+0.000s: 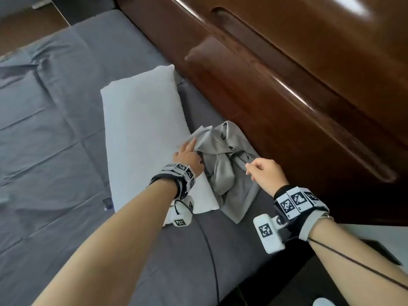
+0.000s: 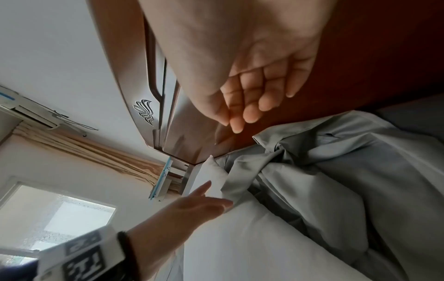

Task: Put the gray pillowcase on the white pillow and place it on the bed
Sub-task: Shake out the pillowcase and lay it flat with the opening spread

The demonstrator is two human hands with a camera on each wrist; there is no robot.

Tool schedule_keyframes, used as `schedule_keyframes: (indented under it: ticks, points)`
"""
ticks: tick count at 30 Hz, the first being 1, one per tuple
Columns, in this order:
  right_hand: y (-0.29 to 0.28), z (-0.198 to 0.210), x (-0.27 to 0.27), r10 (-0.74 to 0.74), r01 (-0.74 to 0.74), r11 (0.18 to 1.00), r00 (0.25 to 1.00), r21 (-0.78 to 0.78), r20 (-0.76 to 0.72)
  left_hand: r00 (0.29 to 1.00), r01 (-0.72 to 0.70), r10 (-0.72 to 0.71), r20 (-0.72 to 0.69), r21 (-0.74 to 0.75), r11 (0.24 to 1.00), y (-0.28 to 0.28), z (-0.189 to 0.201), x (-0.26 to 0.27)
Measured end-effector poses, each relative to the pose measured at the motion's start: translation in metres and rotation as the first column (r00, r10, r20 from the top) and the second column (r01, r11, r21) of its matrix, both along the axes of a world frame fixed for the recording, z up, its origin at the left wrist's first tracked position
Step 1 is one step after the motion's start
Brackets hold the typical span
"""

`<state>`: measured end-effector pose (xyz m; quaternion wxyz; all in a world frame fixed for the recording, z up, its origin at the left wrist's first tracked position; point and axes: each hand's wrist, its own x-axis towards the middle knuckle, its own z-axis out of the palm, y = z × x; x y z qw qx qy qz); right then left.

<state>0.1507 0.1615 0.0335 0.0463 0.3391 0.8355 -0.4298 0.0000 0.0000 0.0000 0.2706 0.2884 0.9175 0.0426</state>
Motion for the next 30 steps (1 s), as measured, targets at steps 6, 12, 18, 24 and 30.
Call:
schedule_keyframes:
  ticks: [6,12,18,24,30]
  points:
    - [-0.009,-0.017,-0.008,0.01,-0.009,0.998,1.0,-0.054,0.008,1.0,-0.014,0.014,0.016,0.0,1.0,0.014,-0.025,-0.016]
    - [-0.017,-0.005,-0.016,-0.011,0.011,1.0,0.999,-0.023,-0.036,0.963,-0.265,0.261,0.066,0.406,0.875,0.007,0.016,-0.023]
    - [-0.049,0.029,-0.034,0.145,-0.147,0.981,0.989,-0.127,-0.027,0.877,-0.48,0.349,0.33,0.574,0.663,-0.037,0.094,-0.02]
    - [-0.107,0.073,-0.054,0.348,-0.348,0.93,0.937,-0.12,-0.015,0.878,-0.447,0.419,0.23,0.704,0.552,-0.11,0.185,-0.007]
    - [-0.179,0.117,-0.074,0.422,-0.425,0.905,0.899,-0.002,-0.115,0.865,-0.442,0.467,0.185,0.721,0.533,-0.215,0.246,0.002]
